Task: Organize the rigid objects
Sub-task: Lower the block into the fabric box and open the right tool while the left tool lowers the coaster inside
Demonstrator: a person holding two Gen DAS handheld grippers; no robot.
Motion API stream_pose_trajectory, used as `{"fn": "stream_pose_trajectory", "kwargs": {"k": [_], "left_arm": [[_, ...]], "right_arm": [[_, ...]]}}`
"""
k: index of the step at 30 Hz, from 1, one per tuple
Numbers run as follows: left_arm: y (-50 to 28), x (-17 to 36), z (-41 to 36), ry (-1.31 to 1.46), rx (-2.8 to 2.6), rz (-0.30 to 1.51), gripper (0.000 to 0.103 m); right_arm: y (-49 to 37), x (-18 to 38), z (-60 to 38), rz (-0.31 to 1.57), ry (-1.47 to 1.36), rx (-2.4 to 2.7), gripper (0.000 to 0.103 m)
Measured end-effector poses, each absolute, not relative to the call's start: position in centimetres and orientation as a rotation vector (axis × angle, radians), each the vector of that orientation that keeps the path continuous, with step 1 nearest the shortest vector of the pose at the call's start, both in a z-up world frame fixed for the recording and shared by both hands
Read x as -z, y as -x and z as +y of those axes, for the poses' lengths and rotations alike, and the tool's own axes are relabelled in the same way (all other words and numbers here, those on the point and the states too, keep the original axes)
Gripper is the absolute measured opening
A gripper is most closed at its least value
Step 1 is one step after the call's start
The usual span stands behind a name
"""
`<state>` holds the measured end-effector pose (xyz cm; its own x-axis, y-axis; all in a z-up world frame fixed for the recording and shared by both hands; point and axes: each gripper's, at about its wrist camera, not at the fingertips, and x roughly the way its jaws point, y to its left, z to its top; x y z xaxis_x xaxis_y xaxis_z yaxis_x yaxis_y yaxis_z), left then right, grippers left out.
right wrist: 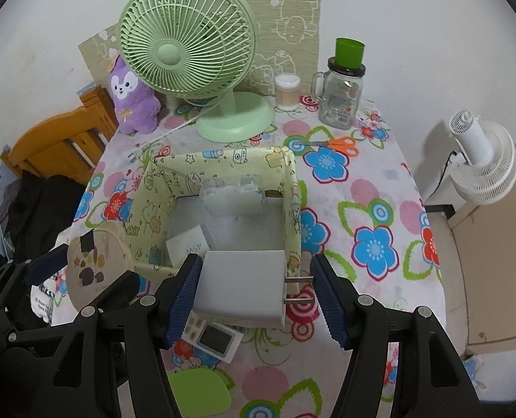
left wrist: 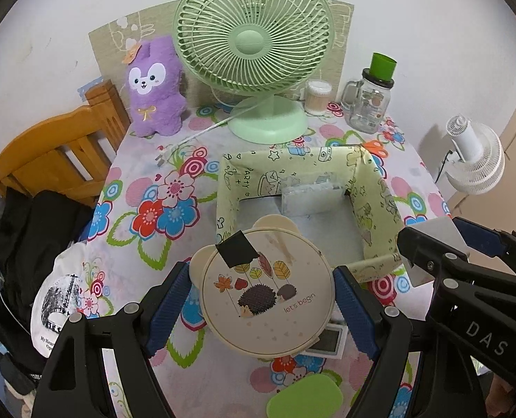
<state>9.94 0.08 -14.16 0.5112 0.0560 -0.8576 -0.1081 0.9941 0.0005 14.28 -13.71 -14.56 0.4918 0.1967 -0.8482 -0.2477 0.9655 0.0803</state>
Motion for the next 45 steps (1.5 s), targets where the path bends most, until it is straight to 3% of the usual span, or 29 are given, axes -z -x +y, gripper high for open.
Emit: {"fn": "stream_pose_trajectory", "kwargs": {"k": [45], "left_arm": [[-20.0, 19.2, -0.9, 0.022, -0.084, 1.108, 0.083]], "right_arm": [[-24.7, 19.7, -11.3, 1.107, 0.055, -0.308, 0.068]]}}
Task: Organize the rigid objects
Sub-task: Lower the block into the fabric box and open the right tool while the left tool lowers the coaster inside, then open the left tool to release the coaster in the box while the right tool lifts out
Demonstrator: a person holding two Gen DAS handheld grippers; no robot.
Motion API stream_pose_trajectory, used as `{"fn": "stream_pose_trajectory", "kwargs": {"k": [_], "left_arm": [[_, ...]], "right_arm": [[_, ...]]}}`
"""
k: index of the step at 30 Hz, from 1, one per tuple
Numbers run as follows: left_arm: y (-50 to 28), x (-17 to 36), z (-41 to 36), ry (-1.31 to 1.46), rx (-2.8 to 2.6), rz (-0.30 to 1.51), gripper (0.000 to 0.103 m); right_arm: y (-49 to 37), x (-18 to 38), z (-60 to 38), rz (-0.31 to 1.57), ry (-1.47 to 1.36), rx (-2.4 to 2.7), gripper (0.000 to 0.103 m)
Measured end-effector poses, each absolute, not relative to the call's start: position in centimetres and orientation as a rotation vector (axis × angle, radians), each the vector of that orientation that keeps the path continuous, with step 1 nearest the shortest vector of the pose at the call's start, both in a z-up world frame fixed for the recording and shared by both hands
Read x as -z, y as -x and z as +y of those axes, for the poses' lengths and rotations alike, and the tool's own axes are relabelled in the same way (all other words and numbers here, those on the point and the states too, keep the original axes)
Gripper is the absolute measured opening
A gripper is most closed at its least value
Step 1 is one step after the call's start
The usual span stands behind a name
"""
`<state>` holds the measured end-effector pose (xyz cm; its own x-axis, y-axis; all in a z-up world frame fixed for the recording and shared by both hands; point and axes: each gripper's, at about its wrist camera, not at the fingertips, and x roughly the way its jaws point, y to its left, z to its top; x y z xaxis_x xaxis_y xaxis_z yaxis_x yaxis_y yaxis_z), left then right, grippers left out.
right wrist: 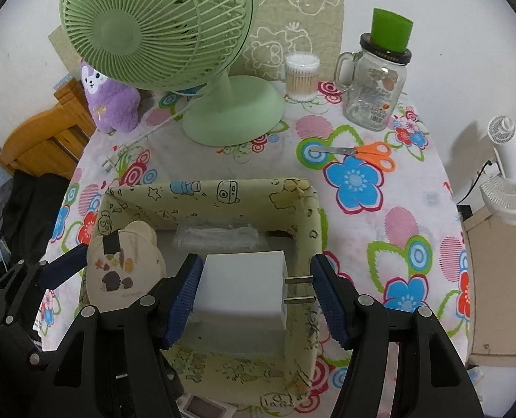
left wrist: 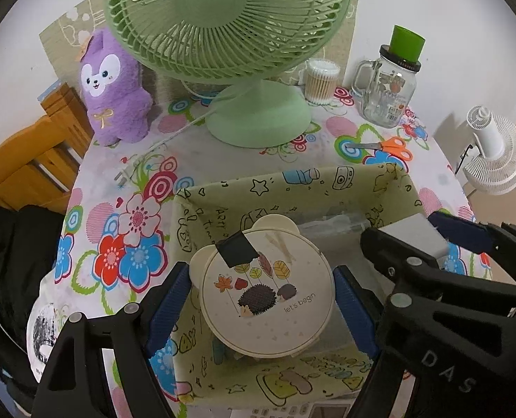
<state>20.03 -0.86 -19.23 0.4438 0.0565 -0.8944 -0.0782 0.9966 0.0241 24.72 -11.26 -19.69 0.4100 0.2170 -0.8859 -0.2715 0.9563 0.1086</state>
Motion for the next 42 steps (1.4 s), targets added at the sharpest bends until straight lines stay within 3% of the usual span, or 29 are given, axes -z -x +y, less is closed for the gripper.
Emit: {"fn": "stream_pose_trajectory", "kwargs": {"k": [6, 8, 19, 33, 39, 42], "left_arm": [[-20.5, 19.5, -0.7, 0.020, -0.081, 1.116, 0.083], [-20.6, 19.6, -0.7, 0.021, -0.077, 1.120, 0.083], [-20.7, 20.1, -1.9, 0.017, -0.027, 1.129, 0.083], [-20.6, 22.6, -3.8, -0.007, 0.052, 1.194, 0.084], [-20.0, 22.2, -4.0, -0.020, 0.067, 1.182, 0.100], [-19.8, 21.9, -3.8, -0.026, 0.059, 1.179, 0.101]], "right_arm": [[-25.2, 19.9, -10.3, 1.104, 0.074, -0.328, 0.069], [-25.3, 20.0, -10.4, 1.107, 0.067, -0.328, 0.076], [-24.2, 18.7, -12.3, 1.055, 0.081, -0.276, 0.090], [-23.1, 21.0, -15.3, 1.132, 0.015, -0.185, 0.092], [-22.4, 21.7, -15.6, 1.152, 0.010, -0.179, 0.092], [-22.2, 21.7, -15.6, 1.155, -0.001, -0.178, 0.092]]}}
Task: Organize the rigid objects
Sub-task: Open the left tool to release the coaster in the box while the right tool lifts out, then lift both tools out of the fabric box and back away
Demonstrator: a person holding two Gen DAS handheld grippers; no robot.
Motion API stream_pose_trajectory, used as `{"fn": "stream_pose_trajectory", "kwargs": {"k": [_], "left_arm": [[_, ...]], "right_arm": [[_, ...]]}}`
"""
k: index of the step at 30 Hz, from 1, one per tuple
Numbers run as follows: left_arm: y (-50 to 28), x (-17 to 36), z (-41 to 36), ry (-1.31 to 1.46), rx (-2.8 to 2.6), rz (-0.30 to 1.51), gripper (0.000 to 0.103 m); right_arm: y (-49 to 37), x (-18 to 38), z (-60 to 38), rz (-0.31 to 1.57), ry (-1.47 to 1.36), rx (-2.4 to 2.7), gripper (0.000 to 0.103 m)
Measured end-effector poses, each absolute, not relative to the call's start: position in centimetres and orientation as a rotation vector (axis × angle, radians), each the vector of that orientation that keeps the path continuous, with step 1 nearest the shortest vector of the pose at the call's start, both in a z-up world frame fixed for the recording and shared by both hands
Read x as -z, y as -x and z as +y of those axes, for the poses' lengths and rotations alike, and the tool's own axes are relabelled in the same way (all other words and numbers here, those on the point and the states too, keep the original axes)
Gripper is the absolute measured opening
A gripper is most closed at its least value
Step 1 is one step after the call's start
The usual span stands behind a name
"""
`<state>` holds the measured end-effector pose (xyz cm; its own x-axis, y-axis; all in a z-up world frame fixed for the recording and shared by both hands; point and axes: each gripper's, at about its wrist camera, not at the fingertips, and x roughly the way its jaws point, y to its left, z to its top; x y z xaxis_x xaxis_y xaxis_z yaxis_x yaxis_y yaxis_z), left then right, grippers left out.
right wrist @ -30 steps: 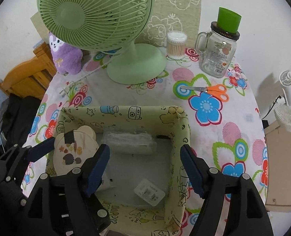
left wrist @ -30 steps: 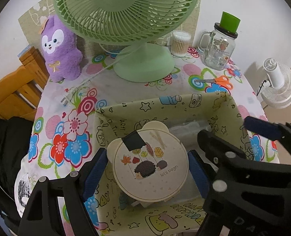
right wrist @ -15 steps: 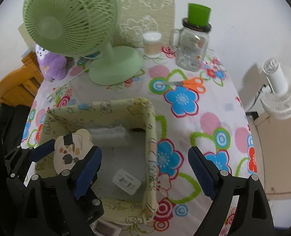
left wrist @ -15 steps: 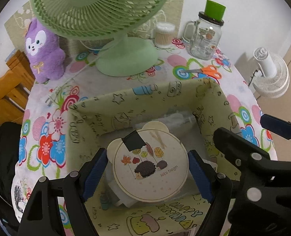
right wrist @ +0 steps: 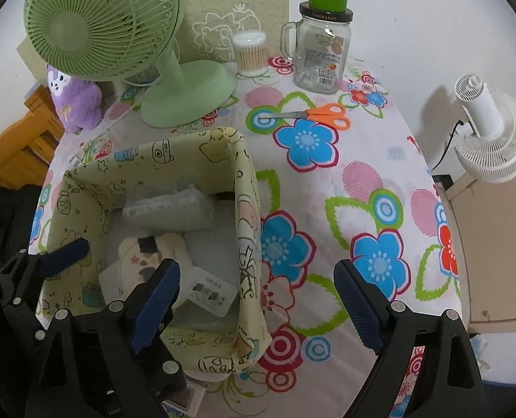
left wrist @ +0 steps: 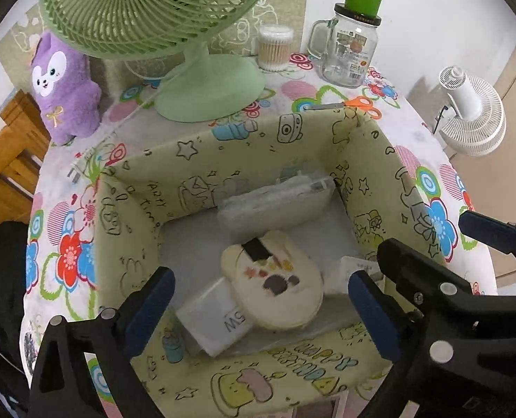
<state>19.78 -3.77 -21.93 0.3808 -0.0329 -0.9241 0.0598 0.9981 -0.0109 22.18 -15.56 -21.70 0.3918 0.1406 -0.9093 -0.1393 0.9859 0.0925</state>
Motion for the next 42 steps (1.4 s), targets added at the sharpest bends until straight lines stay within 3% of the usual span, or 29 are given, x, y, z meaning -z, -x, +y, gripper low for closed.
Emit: {"fn": "stream_pose_trajectory", "kwargs": {"k": [42], "left_arm": [[-8.6, 13.7, -2.8, -0.052, 0.058, 1.036, 0.102]], "right_arm": [[-11.4, 14.9, -15.2, 1.001, -0.015, -0.194, 0.092]]}}
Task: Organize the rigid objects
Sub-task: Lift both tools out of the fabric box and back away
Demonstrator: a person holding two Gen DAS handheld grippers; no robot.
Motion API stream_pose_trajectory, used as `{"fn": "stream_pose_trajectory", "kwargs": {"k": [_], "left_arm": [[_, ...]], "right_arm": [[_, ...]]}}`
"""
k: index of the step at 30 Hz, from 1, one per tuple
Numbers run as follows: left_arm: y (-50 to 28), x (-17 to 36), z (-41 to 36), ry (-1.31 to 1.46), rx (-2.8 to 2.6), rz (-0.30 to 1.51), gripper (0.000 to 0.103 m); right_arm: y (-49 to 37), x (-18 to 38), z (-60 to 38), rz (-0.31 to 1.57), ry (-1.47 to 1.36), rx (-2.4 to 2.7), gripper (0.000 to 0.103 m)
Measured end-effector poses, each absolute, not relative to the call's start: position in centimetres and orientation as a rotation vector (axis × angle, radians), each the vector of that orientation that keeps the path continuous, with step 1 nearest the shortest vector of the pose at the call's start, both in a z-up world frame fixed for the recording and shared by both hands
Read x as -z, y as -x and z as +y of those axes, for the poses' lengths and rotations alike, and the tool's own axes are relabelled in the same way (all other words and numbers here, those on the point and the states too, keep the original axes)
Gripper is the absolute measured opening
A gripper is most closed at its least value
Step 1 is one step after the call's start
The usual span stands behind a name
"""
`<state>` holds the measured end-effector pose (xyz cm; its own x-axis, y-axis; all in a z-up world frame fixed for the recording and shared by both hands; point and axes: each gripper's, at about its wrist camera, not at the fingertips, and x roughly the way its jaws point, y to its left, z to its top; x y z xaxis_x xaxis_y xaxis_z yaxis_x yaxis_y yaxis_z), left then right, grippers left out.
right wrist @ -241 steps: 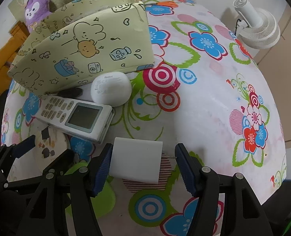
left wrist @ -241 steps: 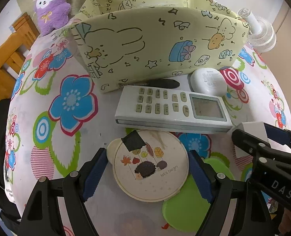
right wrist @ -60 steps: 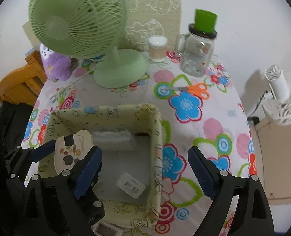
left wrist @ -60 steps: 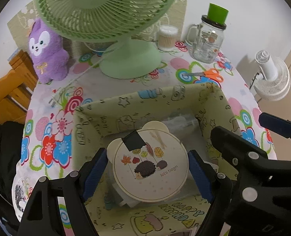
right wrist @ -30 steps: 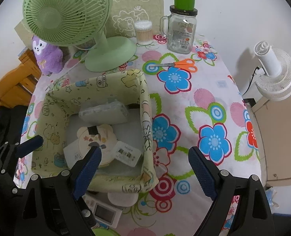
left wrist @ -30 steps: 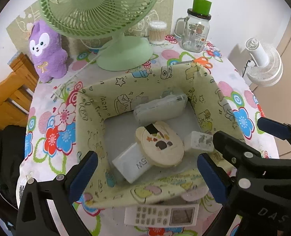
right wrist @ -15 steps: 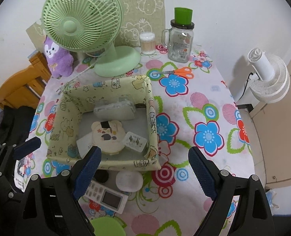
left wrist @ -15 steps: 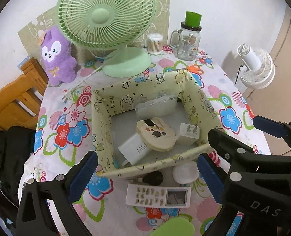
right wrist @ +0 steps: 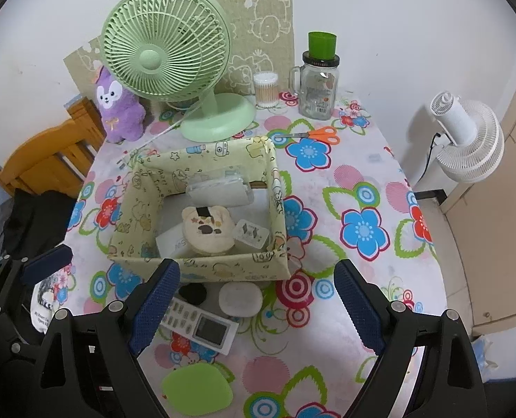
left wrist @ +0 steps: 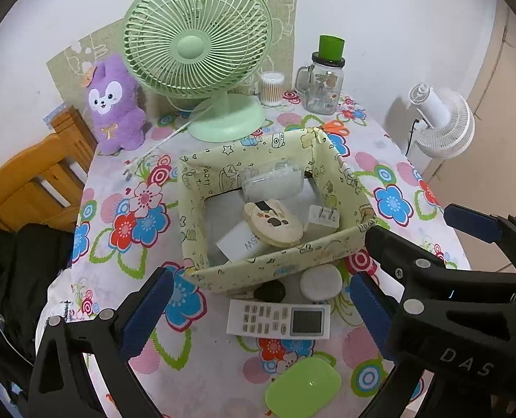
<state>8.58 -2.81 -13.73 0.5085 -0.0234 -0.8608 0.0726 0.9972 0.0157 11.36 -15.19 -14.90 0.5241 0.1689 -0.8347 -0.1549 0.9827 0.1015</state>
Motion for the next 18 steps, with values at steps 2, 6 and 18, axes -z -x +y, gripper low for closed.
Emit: {"fn": "stream_pose_trajectory", "kwargs": {"k": [2, 6, 18], "left_arm": [[-8.2, 13.5, -2.7, -0.053, 0.059, 1.031, 0.102], [-7.5, 13.1, -2.5, -0.055, 0.063, 1.023, 0.102], [-5.1, 12.0, -1.7, -0.064, 0.078, 0.986, 0.102]], "right_arm": [[-10.9, 14.7, -15.1, 0.991, -0.019, -0.195, 0.092], [-9.8, 14.2, -15.0, 0.976, -0.027, -0.193, 0.092], [-7.1, 13.3, -14.6, 0.935, -0.032, -0.181, 0.092]]}}
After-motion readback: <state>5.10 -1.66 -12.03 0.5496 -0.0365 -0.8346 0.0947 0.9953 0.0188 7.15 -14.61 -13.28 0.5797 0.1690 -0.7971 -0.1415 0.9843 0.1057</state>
